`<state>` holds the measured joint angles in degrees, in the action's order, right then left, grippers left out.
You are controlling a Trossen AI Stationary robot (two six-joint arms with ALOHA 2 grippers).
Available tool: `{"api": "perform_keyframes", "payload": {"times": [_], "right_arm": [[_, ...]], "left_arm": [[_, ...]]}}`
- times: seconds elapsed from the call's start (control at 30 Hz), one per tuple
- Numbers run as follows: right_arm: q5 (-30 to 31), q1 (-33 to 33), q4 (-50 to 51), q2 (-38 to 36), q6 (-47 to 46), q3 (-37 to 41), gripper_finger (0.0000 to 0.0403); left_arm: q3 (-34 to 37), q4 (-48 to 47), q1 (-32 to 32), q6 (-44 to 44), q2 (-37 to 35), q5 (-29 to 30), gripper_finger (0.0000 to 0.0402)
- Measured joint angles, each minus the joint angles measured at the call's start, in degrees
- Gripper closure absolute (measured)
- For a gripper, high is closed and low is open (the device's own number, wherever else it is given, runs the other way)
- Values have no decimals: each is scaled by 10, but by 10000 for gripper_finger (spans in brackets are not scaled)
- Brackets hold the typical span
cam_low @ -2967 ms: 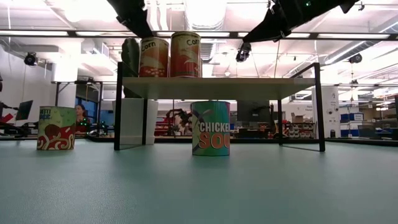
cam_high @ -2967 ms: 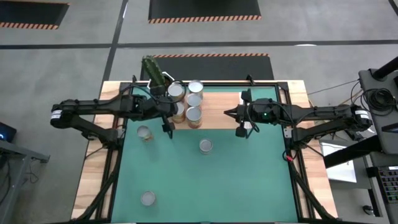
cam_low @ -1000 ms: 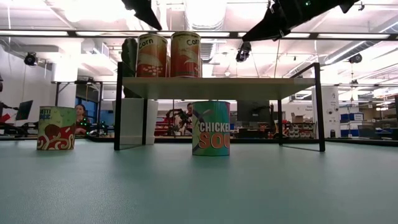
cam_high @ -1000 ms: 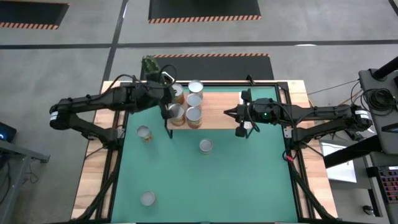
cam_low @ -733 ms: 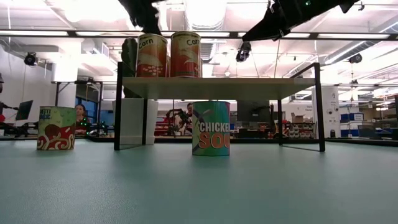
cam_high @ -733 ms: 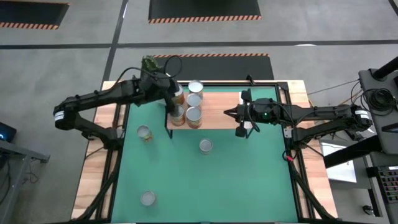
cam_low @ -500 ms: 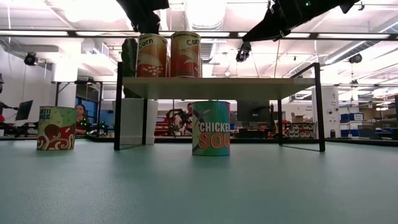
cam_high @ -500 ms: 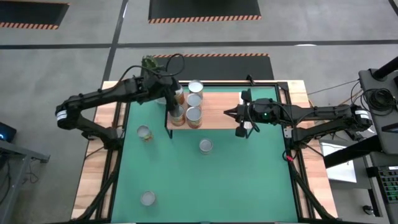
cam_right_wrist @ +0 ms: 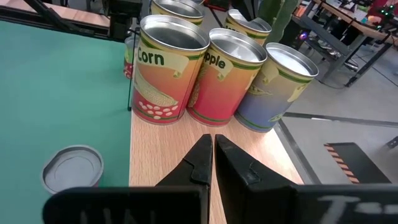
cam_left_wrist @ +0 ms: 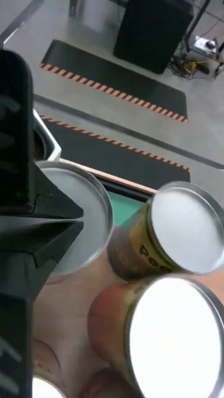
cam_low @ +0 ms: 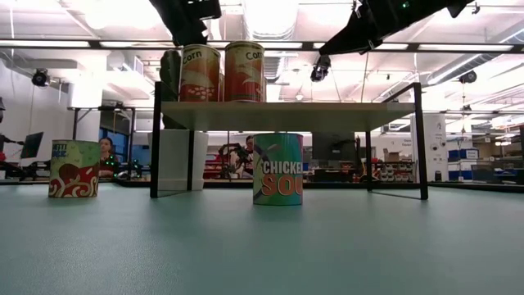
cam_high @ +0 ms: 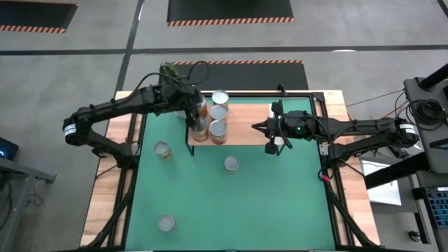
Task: Pick and place cans onto a shelf
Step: Adjust the cans on the shelf
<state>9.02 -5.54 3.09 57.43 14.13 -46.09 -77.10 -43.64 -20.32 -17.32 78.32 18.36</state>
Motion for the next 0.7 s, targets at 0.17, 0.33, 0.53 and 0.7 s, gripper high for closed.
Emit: {"api": "perform_keyframes", "payload": {"times": [0.17,0.33,0.53,0.7], "right_arm": [[0,0,0,0,0,0,394],[0,0,0,0,0,0,394],[0,0,0,0,0,0,394],[0,0,0,0,0,0,394]], "left_arm": [[0,-5,-9,0,0,-20,402],[2,-9,-9,0,0,-52,402],[3,-13,-9,0,0,-59,402],[-8,-18,-9,-3,0,-59,402]]}}
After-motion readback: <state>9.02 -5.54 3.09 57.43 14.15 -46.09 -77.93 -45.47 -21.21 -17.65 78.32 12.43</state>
